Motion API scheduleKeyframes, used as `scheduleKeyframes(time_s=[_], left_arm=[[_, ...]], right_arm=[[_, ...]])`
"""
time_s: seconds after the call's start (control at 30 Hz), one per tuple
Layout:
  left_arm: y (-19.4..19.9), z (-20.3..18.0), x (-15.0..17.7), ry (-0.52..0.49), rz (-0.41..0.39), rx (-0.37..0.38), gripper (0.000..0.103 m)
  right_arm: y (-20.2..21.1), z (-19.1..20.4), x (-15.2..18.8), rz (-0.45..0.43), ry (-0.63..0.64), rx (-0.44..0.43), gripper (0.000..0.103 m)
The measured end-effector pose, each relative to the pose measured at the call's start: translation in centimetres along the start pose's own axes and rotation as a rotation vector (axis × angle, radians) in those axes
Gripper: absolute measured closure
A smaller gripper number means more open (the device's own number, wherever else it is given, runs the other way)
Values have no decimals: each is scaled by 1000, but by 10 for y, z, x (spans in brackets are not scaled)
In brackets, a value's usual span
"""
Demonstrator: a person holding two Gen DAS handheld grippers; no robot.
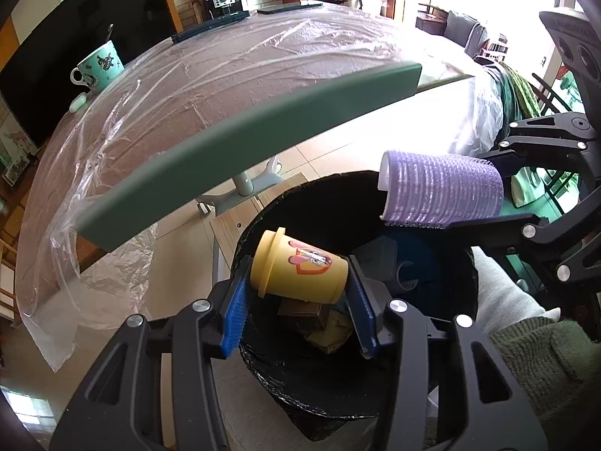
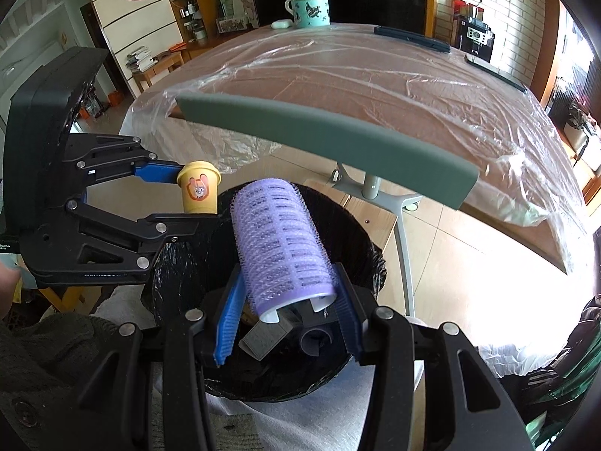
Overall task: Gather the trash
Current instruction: 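Open both grippers to drop the yellow cup and roller into the bin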
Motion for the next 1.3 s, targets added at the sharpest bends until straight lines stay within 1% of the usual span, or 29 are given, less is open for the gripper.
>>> scheduleKeyframes(time_s=[0.77,1.23,1.27,1.3], left_arm=[[-28,-1,16,-33,59,-40,54],[-50,3,23,-23,106,-27,54],[-50,4,23,-19,105,-20,49],[-51,4,23,-17,101,-11,36]], right_arm=[[-27,4,21,72,13,27,58],[-47,3,29,127,19,27,57],[-49,4,28,127,19,28,56],[-49,5,28,127,17,27,48]])
Point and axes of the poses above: each gripper's, at about its wrist camera, not at the fingertips, and y roughly against the way its jaws point, z to its left, x to its underside, the point moved 7 cm from there along -y, roughly the way its jaws point, and after that the axes turned 10 degrees about x, right-handed, at the moved point
